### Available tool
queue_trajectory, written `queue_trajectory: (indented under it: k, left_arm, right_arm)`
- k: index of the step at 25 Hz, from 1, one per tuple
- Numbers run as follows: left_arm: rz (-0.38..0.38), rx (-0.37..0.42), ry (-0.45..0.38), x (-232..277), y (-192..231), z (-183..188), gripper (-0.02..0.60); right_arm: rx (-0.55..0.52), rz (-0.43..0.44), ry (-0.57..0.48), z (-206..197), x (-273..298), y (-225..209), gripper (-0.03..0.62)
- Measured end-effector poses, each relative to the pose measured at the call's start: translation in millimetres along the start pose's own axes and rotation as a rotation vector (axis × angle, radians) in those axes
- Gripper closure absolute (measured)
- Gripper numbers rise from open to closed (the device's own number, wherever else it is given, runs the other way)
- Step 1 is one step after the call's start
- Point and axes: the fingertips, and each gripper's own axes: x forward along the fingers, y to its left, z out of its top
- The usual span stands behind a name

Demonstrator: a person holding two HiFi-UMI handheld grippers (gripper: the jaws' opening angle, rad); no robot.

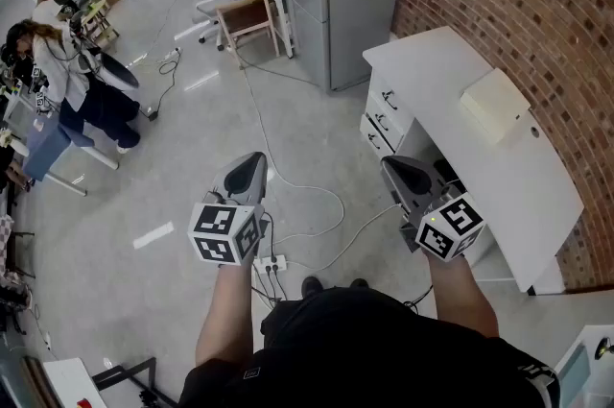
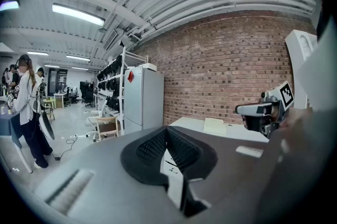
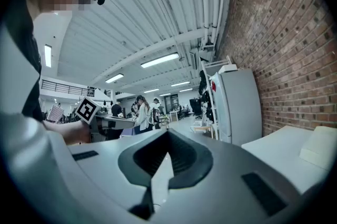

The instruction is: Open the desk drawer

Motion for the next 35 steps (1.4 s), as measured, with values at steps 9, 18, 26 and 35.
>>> queue_trajectory:
  k: [9,18,26,35]
  left_arm:
    - [-0.009,-0.006,0.005,0,-3,-6,0.569]
    - [0.012,-0.016,-0.021,-10,7,-3,0.569]
    - [0.010,-0.039,-0.081,-21,18,5,0.567]
    - [-0.020,-0.067,-0.090,-21,26,-2,0.456]
  right_arm:
    - [-0.010,0.008,0.007,-4,3,4,0.585]
    - [0.022,-0.021,-0.028,1,0,5,0.583]
    - [0.036,-0.015,-0.004,-3,7,16,0.532]
    - [0.043,-0.026,0.019,-7,16,24,0.383]
